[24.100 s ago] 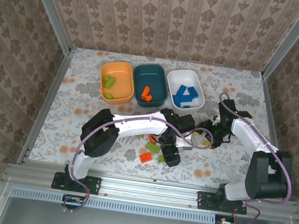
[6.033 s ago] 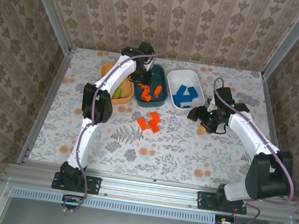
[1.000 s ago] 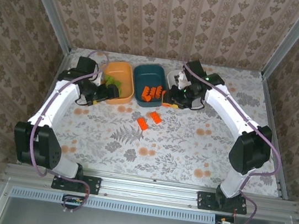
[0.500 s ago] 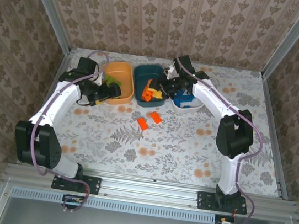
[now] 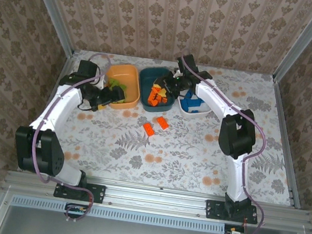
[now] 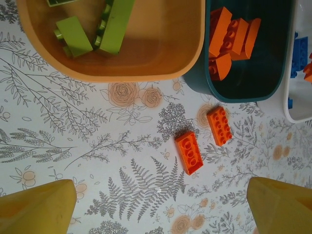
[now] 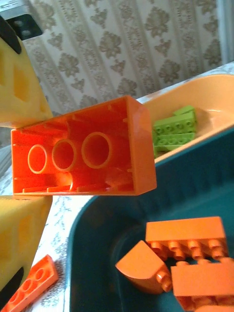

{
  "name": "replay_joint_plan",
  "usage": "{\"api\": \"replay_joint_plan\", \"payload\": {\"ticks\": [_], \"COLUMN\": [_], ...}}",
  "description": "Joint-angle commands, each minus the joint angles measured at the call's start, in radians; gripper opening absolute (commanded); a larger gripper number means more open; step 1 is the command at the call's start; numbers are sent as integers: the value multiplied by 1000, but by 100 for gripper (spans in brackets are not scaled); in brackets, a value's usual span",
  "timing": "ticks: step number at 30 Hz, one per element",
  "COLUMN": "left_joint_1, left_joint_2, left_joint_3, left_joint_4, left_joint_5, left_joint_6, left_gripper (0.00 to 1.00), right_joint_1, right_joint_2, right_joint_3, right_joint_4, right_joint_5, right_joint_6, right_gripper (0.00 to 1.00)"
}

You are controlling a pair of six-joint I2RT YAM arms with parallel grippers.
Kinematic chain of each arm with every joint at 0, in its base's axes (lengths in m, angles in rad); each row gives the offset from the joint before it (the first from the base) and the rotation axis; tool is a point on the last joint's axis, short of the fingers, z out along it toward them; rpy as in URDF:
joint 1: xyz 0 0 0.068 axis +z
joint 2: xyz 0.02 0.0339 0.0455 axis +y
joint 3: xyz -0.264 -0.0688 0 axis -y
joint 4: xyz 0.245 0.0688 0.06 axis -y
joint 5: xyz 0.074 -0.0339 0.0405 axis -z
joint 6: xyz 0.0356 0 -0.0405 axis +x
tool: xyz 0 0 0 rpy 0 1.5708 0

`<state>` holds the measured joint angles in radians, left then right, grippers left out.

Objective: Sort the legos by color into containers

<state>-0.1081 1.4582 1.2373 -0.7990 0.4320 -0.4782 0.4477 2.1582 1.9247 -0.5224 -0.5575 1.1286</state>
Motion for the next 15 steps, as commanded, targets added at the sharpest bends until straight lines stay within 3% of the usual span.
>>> {"api": "replay_joint_plan", "payload": {"ticks": [1,10,15], "left_joint_1": [23,31,30], "left_joint_2": [-1,-27,-61], "left_joint_3": [-15,-27,-29], "left_joint_4": [-10,-32,-67], "left_joint_5": [26,13,-5], "left_joint_6": [24,23,20], "left_gripper": [92,94,95], "right_joint_1": [15,51,62], "right_joint_2": [27,93,212], "right_joint_3": [51,119,288], "right_joint_4": [29,77,39], "right_joint_5": [110,325,386], "right_joint_6": [120,275,288], "right_gripper": [35,34,34]}}
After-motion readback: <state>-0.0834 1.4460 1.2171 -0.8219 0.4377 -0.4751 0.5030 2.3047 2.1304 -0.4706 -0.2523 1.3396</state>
